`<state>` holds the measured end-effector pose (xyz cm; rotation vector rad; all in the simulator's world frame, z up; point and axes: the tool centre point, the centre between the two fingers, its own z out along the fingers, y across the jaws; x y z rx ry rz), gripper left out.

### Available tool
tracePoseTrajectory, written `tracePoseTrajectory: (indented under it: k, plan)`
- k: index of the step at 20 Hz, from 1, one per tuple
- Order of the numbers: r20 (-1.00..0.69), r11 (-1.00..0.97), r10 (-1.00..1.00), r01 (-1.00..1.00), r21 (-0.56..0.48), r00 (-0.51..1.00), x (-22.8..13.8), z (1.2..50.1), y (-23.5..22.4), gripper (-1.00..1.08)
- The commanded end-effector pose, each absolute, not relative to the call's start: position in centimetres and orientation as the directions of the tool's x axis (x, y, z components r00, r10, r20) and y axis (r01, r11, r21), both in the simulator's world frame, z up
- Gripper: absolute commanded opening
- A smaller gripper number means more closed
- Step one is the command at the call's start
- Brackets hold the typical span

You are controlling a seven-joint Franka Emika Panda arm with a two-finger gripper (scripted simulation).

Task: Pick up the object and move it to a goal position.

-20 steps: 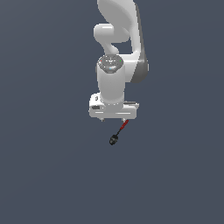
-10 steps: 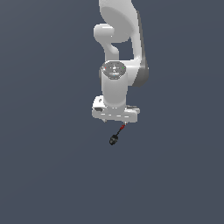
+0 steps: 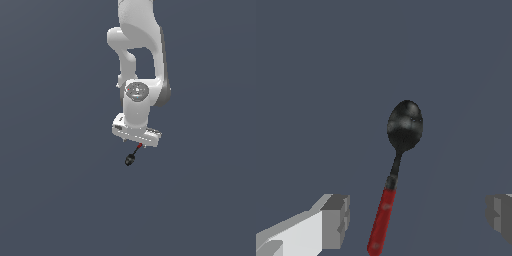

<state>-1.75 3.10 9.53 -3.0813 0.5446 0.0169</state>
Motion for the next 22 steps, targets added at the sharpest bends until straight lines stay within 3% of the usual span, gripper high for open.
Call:
tracePoseTrajectory:
  k: [1, 22]
  plan:
    - [-0.009, -0.922, -0.387, -0.387, -0.007, 0.922, -2.1, 8.5, 3.4, 1.00]
    - [-0.001, -0.874, -0.486, -0.486, 0.000, 0.874, -3.1, 4.9, 4.2, 1.00]
